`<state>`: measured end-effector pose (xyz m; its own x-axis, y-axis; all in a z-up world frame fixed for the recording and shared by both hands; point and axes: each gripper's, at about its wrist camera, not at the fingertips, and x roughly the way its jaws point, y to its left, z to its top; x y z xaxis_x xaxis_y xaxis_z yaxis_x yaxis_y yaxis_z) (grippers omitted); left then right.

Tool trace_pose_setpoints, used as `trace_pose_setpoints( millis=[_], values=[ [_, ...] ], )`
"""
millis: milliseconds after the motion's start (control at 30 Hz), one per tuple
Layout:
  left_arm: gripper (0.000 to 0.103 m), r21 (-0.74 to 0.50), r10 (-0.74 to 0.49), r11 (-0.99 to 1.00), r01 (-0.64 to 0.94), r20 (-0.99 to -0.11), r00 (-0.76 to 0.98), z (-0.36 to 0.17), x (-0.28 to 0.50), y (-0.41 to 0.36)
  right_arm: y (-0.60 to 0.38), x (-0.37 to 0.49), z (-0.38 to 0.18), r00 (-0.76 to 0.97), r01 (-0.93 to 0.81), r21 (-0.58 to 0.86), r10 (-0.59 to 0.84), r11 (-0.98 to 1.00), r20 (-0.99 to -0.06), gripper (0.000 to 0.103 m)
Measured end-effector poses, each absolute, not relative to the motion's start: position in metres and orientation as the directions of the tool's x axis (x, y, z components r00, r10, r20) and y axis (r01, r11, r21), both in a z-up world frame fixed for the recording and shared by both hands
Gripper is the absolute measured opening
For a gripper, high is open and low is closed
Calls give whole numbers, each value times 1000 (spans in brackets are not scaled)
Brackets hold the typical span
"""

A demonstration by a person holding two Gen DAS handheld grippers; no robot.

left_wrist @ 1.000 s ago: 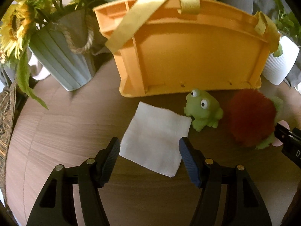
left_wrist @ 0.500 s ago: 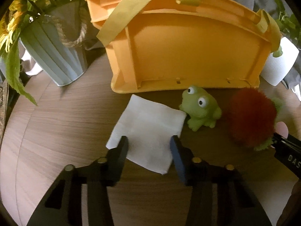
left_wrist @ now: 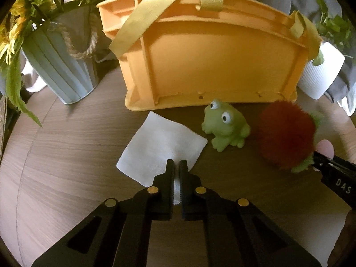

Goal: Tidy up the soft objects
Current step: 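Grasp the white napkin with the left tool while the right tool grasps the pink sponge, then carry napkin and sponge over the crate and open both tools to drop them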

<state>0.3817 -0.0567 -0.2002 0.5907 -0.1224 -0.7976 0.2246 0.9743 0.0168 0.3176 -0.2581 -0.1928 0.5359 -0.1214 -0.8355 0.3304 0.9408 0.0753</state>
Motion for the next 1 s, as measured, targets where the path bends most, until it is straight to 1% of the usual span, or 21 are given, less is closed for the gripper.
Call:
trace_pose_setpoints(
  millis=[400, 1000],
  values=[
    [6, -26, -179, 970, 243, -752, 635, -168, 362, -44, -253, 302, -168, 603, 290, 111, -92, 951, -793, 48],
    [6, -20, -210, 967, 252, -621, 755, -100, 309, -44, -242, 269, -109, 745, 191, 145, -47, 971, -666, 48]
  ],
)
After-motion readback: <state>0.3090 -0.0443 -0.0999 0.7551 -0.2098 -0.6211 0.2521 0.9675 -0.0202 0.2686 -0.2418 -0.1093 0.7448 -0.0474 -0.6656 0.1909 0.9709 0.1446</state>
